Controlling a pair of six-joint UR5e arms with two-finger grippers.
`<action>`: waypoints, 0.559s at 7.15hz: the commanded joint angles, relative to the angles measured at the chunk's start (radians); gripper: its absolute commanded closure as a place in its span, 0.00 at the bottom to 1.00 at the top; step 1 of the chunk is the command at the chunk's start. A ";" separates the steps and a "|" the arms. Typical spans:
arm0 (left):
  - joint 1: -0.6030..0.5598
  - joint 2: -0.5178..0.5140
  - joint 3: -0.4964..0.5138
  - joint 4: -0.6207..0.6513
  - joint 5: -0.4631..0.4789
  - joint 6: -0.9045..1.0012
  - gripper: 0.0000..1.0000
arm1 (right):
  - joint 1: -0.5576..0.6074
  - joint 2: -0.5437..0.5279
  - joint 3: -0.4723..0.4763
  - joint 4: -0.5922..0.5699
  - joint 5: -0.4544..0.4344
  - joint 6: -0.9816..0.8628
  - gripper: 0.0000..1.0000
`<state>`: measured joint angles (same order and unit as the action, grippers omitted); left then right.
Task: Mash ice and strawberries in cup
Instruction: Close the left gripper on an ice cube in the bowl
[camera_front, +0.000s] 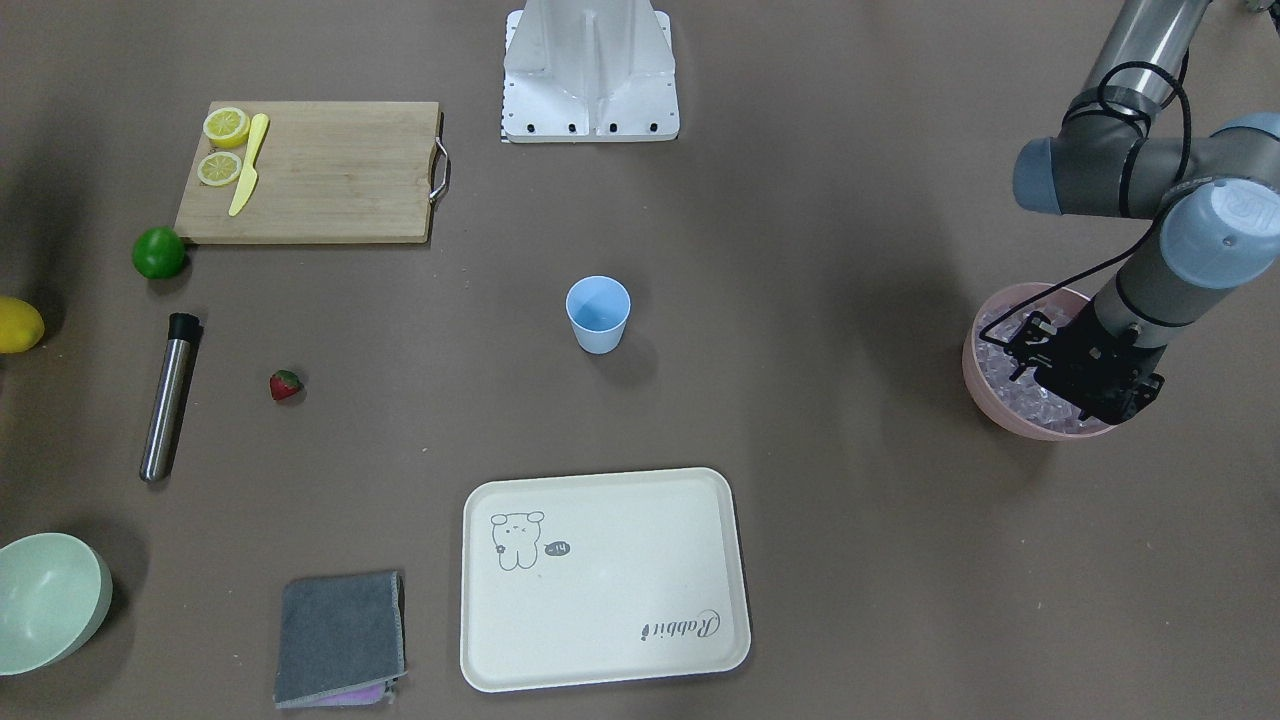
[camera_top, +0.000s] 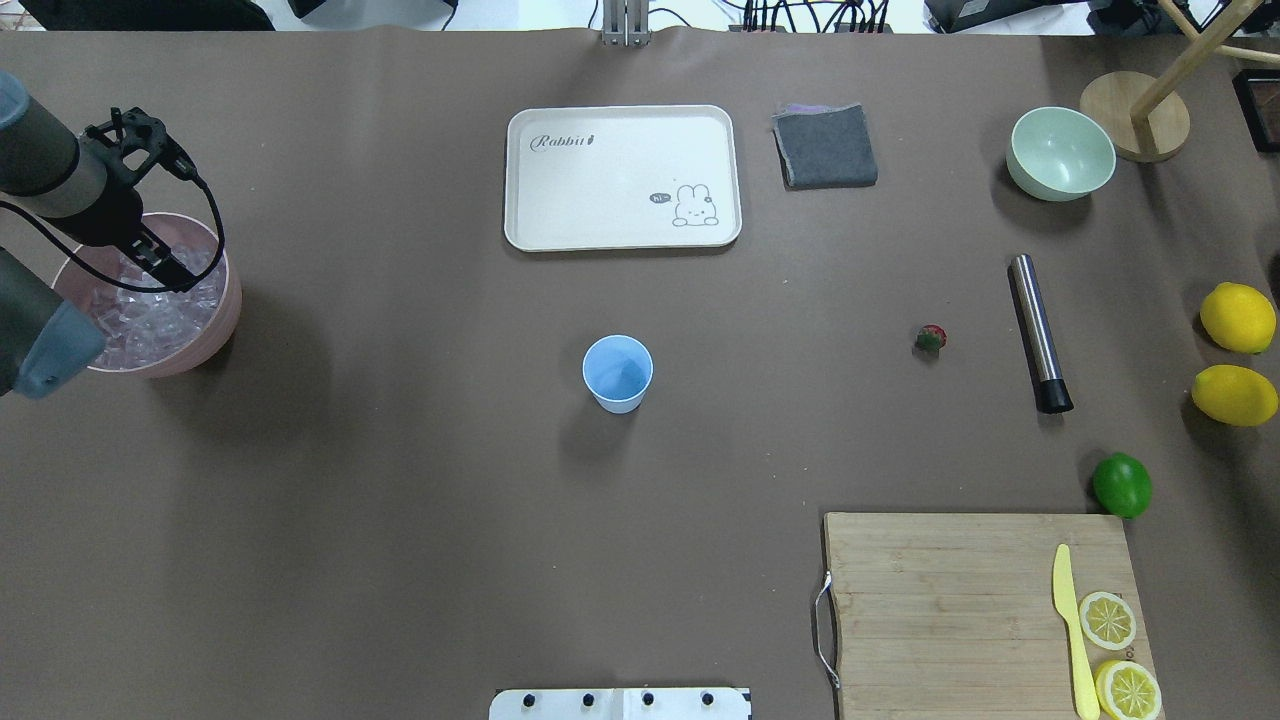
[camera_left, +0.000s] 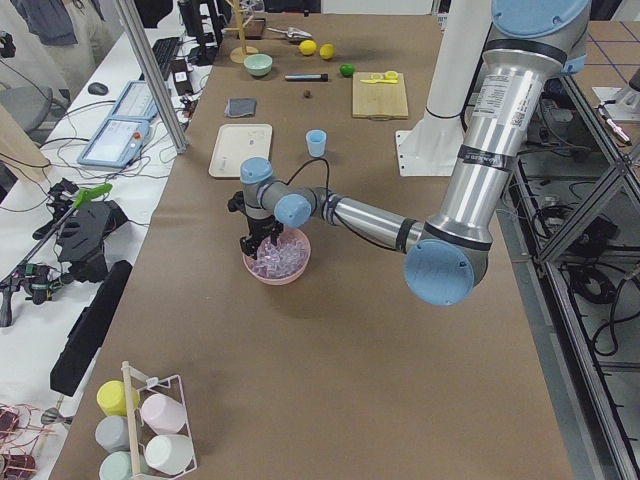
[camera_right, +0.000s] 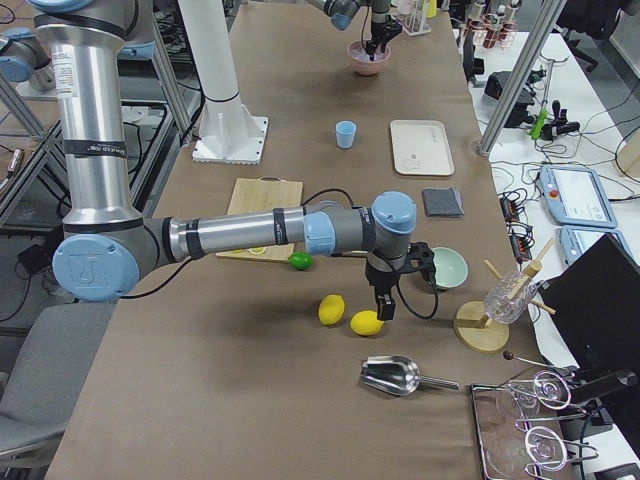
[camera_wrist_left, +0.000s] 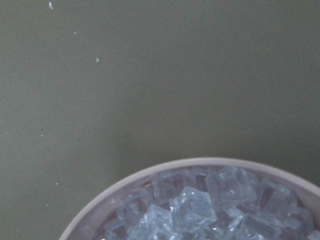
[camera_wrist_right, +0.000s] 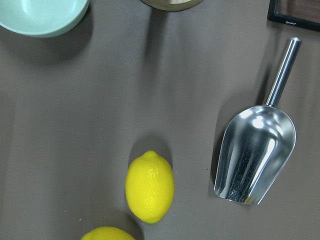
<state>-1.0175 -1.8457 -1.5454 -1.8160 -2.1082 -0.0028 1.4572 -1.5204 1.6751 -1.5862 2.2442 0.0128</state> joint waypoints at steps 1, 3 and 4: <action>0.000 0.003 -0.004 0.000 -0.001 -0.003 0.83 | 0.000 0.000 0.000 0.000 0.000 -0.001 0.00; -0.015 0.013 -0.013 0.001 -0.006 -0.003 1.00 | 0.000 0.002 0.009 0.000 0.002 0.001 0.00; -0.033 0.013 -0.031 0.010 -0.010 -0.003 1.00 | 0.000 0.009 0.008 0.000 0.000 0.001 0.00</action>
<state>-1.0321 -1.8348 -1.5604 -1.8133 -2.1141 -0.0057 1.4573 -1.5175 1.6819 -1.5861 2.2453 0.0132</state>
